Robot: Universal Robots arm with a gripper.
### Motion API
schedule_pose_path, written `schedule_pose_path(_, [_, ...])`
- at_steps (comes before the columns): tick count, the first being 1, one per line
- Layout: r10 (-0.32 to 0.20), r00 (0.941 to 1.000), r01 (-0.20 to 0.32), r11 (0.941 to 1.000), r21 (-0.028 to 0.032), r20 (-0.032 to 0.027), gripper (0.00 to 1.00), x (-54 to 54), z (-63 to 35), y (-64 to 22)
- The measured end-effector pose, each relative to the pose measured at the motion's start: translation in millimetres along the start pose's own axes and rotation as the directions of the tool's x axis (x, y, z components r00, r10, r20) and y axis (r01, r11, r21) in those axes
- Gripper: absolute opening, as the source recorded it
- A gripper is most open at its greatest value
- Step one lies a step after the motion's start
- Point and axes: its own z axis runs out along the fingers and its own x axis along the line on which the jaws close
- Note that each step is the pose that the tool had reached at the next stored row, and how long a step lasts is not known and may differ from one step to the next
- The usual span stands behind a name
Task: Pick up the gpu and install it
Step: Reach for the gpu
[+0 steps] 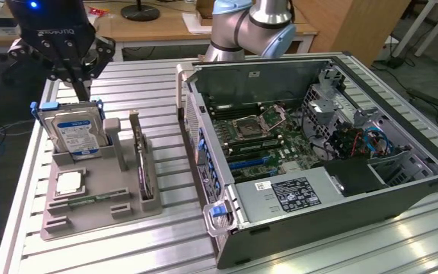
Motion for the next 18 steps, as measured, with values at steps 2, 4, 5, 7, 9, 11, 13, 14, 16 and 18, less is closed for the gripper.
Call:
schedule_pose_path(2, [0.000, 1.0000, 0.000, 1.0000, 0.0001, 0.0000, 0.10, 4.0, -0.1, -0.6])
schedule_pose_path(4, [0.000, 1.0000, 0.000, 1.0000, 0.0001, -0.0001, 0.10, 7.6, -0.3, -1.2])
schedule_pose_path(5, [0.000, 1.0000, 0.000, 1.0000, 0.0001, 0.0000, 0.10, 9.6, -0.3, -1.4])
schedule_pose_path(7, [0.000, 1.0000, 0.000, 1.0000, 0.0000, 0.0000, 0.10, 12.9, -0.3, -1.9])
schedule_pose_path(9, [0.000, 1.0000, 0.000, 1.0000, 0.0001, 0.0000, 0.10, 15.8, -0.4, -2.2])
schedule_pose_path(11, [0.000, 1.0000, 0.000, 1.0000, 0.0000, 0.0000, 0.10, 19.0, -0.5, -2.6])
schedule_pose_path(13, [0.000, 1.0000, 0.000, 1.0000, 0.0001, -0.0001, 0.10, 22.7, -0.6, -3.1])
schedule_pose_path(14, [0.000, 1.0000, 0.000, 1.0000, 0.0001, -0.0001, 0.10, 24.4, -0.6, -3.3])
schedule_pose_path(16, [0.000, 1.0000, 0.000, 1.0000, 0.0001, -0.0001, 0.10, 27.3, -0.6, -3.7])
schedule_pose_path(18, [0.000, 1.0000, 0.000, 1.0000, 0.0000, 0.0000, 0.10, 27.8, -0.6, -3.7])
